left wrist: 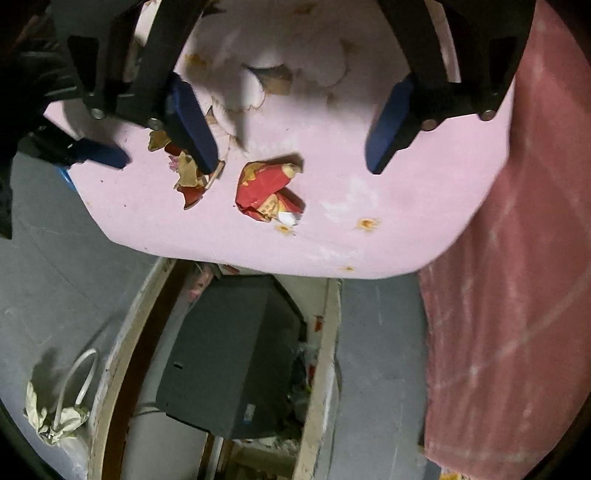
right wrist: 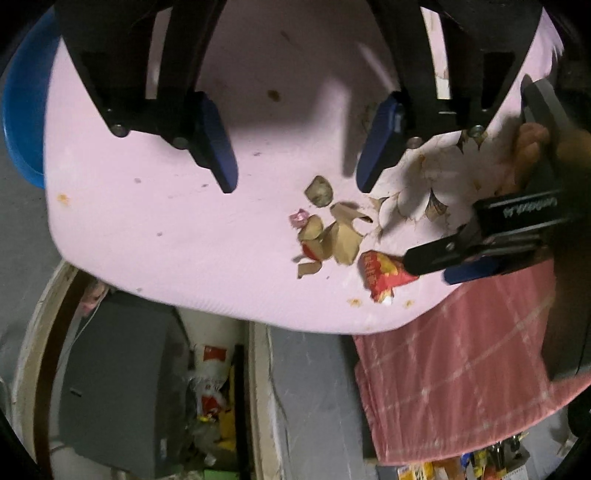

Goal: Collect trash
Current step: 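Close the left tool on the red-gold wrapper while the right tool grasps a small brown nut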

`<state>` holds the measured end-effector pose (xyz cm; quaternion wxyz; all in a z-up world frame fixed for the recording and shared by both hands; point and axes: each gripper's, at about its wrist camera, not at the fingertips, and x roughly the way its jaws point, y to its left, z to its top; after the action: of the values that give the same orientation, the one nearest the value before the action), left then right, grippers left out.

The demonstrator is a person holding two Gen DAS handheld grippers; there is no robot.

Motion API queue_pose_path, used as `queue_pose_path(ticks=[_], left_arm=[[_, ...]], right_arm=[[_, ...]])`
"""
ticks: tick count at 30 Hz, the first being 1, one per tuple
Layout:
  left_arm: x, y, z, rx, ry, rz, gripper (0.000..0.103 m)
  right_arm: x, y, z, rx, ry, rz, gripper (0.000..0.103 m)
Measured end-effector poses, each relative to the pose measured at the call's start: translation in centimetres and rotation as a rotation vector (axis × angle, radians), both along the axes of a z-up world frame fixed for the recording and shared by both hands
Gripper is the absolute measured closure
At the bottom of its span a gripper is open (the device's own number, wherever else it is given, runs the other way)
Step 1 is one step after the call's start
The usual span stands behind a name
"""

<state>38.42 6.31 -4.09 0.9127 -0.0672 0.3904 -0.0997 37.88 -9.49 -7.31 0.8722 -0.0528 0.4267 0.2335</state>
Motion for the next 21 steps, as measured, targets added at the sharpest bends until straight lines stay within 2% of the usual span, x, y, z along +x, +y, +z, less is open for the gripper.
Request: queue_pose_path(ticks=[3,8,13,16,17,18,21], left_arm=[[0.9,-0.1,0.1,-0.033,0.014,-0.020,0.040],[1.6,-0.5,0.3,-0.058,0.017,-0.048,0.051],[2.3,-1.2,-0.3,-0.040,0.040,-0.070,0.070],[2.2,-1.0,-0.4,-0.046,0.044,-0.070,0.074],[2.1,-1.0,-0.4,-0.046,0.045,-0.070,0.077],[2.1,-1.1,-0.5,-0.047,0.050,-0.075,0.084],[1.9,-1.5,-0.6,-0.030,0.061,-0.086,0.087]], right_arm=[[0.3,0.4,-0.1,-0.007,0.011,0.010,0.056],[0.5,0.3,0.0,0.003,0.026,0.026,0.062],[0.4,0.9,-0.1,-0.005,0.027,0.048,0.068],[0.3,1.1,-0.1,-0.008,0.028,0.058,0.077],[0.3,1.1,-0.2,-0.006,0.029,0.059,0.080],[0.3,1.0,-0.2,-0.003,0.031,0.061,0.084],[0.3,0.8,-0.2,0.007,0.038,0.060,0.090]])
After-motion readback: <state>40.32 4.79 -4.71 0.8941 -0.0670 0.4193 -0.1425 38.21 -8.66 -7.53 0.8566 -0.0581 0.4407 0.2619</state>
